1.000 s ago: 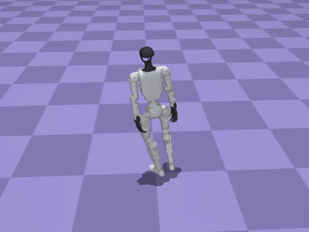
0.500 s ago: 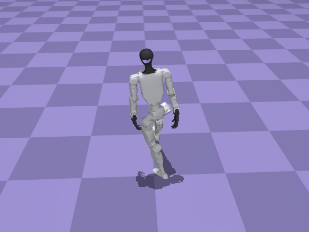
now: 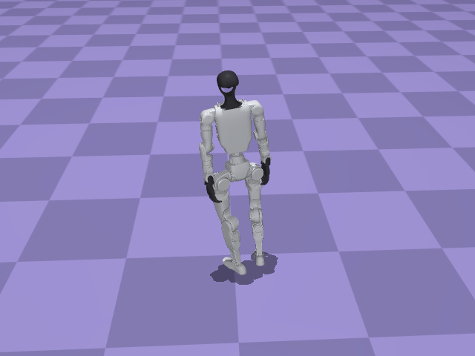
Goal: In place motions
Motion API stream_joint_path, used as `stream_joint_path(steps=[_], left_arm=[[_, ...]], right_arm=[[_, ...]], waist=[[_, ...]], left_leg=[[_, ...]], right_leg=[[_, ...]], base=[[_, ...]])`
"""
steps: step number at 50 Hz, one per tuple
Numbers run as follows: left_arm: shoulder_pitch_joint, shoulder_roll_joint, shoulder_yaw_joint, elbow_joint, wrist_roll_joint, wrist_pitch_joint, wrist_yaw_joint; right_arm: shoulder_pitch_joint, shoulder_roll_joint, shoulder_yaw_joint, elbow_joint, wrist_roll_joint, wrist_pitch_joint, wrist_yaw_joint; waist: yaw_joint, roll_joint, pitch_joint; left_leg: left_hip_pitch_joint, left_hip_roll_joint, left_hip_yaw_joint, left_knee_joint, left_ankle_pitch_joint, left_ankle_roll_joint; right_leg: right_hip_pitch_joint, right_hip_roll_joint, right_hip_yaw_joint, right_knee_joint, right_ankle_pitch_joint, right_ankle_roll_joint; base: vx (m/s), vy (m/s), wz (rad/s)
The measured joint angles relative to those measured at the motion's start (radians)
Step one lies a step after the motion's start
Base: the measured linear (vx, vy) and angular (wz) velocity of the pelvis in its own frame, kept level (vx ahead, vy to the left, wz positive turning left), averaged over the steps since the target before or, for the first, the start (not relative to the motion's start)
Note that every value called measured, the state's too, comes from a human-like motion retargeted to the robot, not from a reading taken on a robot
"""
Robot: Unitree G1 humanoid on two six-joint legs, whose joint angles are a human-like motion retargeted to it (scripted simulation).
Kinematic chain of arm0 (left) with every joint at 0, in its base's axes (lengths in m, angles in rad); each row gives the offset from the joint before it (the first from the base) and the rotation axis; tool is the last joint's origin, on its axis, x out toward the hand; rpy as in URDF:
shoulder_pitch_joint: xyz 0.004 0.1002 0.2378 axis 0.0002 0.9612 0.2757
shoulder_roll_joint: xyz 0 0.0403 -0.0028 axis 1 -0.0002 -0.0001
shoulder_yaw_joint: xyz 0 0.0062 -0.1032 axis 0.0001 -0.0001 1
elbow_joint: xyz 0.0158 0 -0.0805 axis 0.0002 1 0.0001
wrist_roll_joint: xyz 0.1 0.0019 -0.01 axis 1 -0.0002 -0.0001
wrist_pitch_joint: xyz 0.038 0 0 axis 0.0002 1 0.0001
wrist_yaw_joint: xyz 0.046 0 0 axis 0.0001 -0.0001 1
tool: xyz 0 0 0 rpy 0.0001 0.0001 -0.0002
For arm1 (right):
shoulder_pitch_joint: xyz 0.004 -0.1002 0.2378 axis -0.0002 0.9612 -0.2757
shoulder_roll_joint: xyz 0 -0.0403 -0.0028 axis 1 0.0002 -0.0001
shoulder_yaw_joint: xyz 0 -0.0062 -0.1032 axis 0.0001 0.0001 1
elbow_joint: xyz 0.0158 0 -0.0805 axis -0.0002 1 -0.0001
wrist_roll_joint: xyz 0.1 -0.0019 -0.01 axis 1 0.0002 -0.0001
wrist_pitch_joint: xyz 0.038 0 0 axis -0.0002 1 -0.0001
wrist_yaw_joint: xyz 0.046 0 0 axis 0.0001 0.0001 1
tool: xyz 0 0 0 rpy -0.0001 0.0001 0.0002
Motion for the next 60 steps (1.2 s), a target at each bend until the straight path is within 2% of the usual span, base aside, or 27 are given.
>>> stream_joint_path(steps=[5, 10, 15, 23, 26, 28, 30, 34, 40, 43, 47, 53, 56, 60], left_arm=[[-0.024, -0.034, -0.015, -0.058, -0.035, -0.030, -0.011], [-0.080, -0.032, -0.112, -0.110, 0.043, -0.038, -0.011], [-0.091, -0.025, -0.170, -0.190, 0.114, -0.040, -0.045], [-0.070, -0.024, -0.101, -0.178, 0.054, -0.029, -0.063], [-0.046, -0.007, -0.102, -0.157, 0.068, -0.025, -0.049], [-0.040, 0.005, -0.108, -0.149, 0.085, -0.023, -0.043], [-0.037, 0.011, -0.106, -0.151, 0.098, -0.017, -0.039], [-0.036, 0.003, -0.092, -0.168, 0.092, -0.014, -0.025], [-0.026, -0.016, -0.061, -0.196, 0.039, -0.021, -0.042], [-0.011, -0.026, -0.035, -0.171, 0.028, -0.019, -0.043], [0.028, -0.037, 0.000, -0.113, 0.020, -0.012, -0.041], [0.069, -0.049, 0.032, -0.021, 0.022, 0.009, -0.026], [0.071, -0.053, 0.032, -0.018, 0.032, 0.018, -0.033], [0.066, -0.048, 0.022, -0.045, 0.046, 0.021, -0.042]], right_arm=[[-0.011, -0.019, 0.016, -0.050, -0.032, -0.016, -0.002], [-0.008, -0.036, -0.003, -0.016, -0.007, -0.011, -0.029], [0.016, -0.034, -0.027, 0.061, 0.016, 0.017, -0.026], [0.059, -0.007, -0.015, 0.088, -0.017, 0.021, -0.022], [0.060, -0.007, -0.010, 0.102, -0.030, 0.020, -0.021], [0.052, -0.010, -0.015, 0.118, -0.021, 0.022, -0.027], [0.046, -0.018, -0.015, 0.135, -0.005, 0.022, -0.035], [0.036, -0.044, -0.014, 0.175, 0.029, 0.030, -0.049], [-0.009, -0.067, 0.041, 0.188, 0.016, 0.043, -0.050], [-0.034, -0.064, 0.072, 0.160, -0.014, 0.039, -0.045], [-0.055, -0.044, 0.103, 0.099, -0.041, 0.025, -0.027], [-0.055, -0.006, 0.129, 0.000, -0.033, -0.003, 0.009], [-0.052, 0.002, 0.130, -0.019, -0.026, -0.011, 0.017], [-0.040, 0.002, 0.126, -0.002, -0.035, -0.013, 0.017]], waist=[[-0.045, 0.021, 0.018], [-0.066, 0.049, 0.046], [-0.059, 0.071, 0.010], [-0.040, 0.094, -0.017], [-0.022, 0.098, -0.017], [-0.076, 0.086, -0.011], [-0.061, 0.067, 0.001], [-0.011, 0.063, 0.044], [0.123, 0.034, 0.198], [0.195, 0.008, 0.266], [0.275, -0.030, 0.320], [0.308, -0.066, 0.327], [0.298, -0.056, 0.318], [0.254, -0.023, 0.267]], left_leg=[[-0.028, 0.009, -0.037, 0.007, 0.022, -0.015], [-0.025, 0.021, -0.076, -0.008, 0.050, -0.031], [-0.036, 0.032, -0.078, -0.025, 0.062, -0.051], [-0.015, 0.074, 0.000, -0.029, 0.057, -0.080], [-0.019, 0.098, 0.051, 0.028, 0.051, -0.072], [-0.084, 0.092, 0.009, 0.145, 0.034, -0.028], [-0.147, 0.085, 0.018, 0.246, 0.004, -0.008], [-0.271, 0.051, 0.002, 0.207, -0.020, -0.019], [-0.492, 0.014, -0.031, 0.095, -0.039, -0.001], [-0.598, 0.038, -0.009, 0.081, -0.040, 0.013], [-0.711, 0.098, 0.009, 0.086, -0.040, 0.027], [-0.766, 0.133, -0.029, 0.093, -0.031, 0.042], [-0.719, 0.130, -0.032, 0.084, -0.026, 0.039], [-0.618, 0.106, -0.035, 0.075, -0.019, 0.028]], right_leg=[[-0.001, 0.001, -0.037, -0.009, -0.011, -0.007], [0.018, 0.018, -0.077, -0.010, -0.022, -0.021], [0.001, 0.030, -0.080, -0.014, -0.024, -0.033], [-0.025, 0.079, -0.003, 0.003, -0.038, -0.061], [-0.032, 0.090, 0.046, 0.024, -0.047, -0.064], [-0.033, 0.056, 0.009, 0.034, -0.047, -0.057], [-0.030, 0.034, 0.026, 0.042, -0.045, -0.054], [-0.010, 0.039, 0.021, 0.049, -0.047, -0.058], [0.085, 0.052, 0.063, 0.058, -0.046, -0.085], [0.129, 0.041, 0.104, 0.070, -0.047, -0.107], [0.149, 0.012, 0.177, 0.109, -0.054, -0.128], [0.139, -0.016, 0.238, 0.146, -0.056, -0.135], [0.137, -0.010, 0.242, 0.140, -0.050, -0.129], [0.126, 0.017, 0.221, 0.116, -0.045, -0.119]], base=[[-0.35, 0.17, 0.40], [-0.19, 0.21, 0.38], [-0.06, 0.18, 0.02], [-0.08, 0.17, -0.50], [-0.05, 0.15, -0.80], [-0.08, 0.17, 0.78], [-0.08, 0.18, 0.10], [-0.12, 0.19, -0.06], [-0.11, 0.10, -0.45], [0.00, 0.09, -0.76], [0.05, 0.08, -0.99], [0.05, 0.06, -0.54], [0.02, 0.07, -0.06], [0.06, 0.07, 0.31]])
